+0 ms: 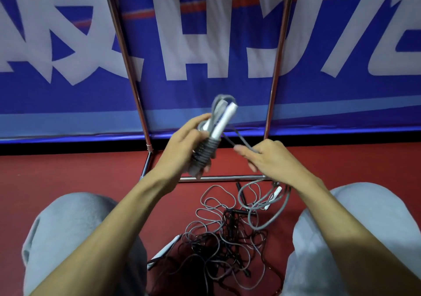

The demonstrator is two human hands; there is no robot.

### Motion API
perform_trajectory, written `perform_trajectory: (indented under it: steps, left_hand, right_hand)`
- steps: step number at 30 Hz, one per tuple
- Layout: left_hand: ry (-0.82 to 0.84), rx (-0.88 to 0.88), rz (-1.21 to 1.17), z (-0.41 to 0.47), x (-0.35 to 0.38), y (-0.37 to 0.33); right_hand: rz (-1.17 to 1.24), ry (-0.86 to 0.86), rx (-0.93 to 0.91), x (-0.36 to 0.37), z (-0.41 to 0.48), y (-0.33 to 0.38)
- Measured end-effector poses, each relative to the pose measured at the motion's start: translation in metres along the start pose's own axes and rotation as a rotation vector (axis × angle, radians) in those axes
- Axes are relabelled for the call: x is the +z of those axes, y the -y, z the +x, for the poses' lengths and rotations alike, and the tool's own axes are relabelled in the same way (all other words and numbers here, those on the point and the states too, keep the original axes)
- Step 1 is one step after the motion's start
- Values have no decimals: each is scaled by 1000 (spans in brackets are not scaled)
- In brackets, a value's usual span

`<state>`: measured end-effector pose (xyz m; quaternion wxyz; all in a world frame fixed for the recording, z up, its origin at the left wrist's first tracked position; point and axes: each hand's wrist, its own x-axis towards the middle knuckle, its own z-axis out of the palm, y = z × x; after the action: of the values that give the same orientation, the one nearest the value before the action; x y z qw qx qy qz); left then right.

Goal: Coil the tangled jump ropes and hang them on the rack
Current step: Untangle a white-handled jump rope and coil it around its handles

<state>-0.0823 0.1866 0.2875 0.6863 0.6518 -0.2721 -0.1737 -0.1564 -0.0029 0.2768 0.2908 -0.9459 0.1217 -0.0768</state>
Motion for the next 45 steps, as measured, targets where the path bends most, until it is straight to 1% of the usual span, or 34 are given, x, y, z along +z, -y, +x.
perform_trajectory:
  steps: [3,4,6,9,11,12,14,15,17,19,20,22,25,29,31,34,37,39,41,43,45]
  left_hand:
    - [-66,-83,-186,6,-6,-3]
    - [-101,-111,-210,7,-8,-2]
    - [-186,-148,-174,9,-11,1]
    - [-286,-142,-41,10,-13,8]
    - [-320,-105,93,13,-16,15]
    - [-339,-65,213,15,-19,19]
    - [-348,24,548,16,-25,27]
    - [-331,47,711,16,-27,29]
    - [-275,52,951,13,-25,33]
    - [-192,57,1127,12,-22,37]
    - [-139,60,1190,13,-22,38]
    - [-18,64,1289,13,-23,39]
    - [139,106,1379,11,-18,36]
    - [268,148,1398,5,-5,28]
    - [332,145,1416,1,1,29]
    - [364,152,1484,-8,16,34]
    - [305,190,1465,-12,22,31]
    - [302,199,1374,-12,18,27]
    - [338,190,1207,-11,12,22]
    - [345,151,936,-11,7,16]
    - [306,93,659,-11,3,10]
  right_hand:
    - [9,107,-98,4,-2,2]
    - [10,134,-128,5,-3,3]
    - [-16,193,-179,8,-5,4]
    - [-71,270,-213,4,-9,4]
    - [-74,282,-234,-3,-12,2]
    - [-77,278,-248,-6,-13,2]
    - [-118,251,-303,-13,-15,1]
    - [-130,245,-338,-15,-17,2]
    - [-129,262,-411,-16,-22,8]
    - [-146,284,-465,-11,-25,13]
    - [-170,269,-486,-8,-25,14]
    - [-194,168,-545,-3,-22,15]
    - [-121,-38,-601,-2,-18,13]
    - [-56,-341,-517,-4,-17,9]
    - [-46,-430,-425,-4,-15,9]
    - [-70,-419,-261,-2,-12,11]
    - [-89,-409,-178,0,-10,12]
    - [-86,-405,-126,-2,-7,9]
    - [-79,-391,-70,-4,-2,6]
    - [-62,-361,-18,-5,1,3]
    - [-48,-321,-3,-4,3,2]
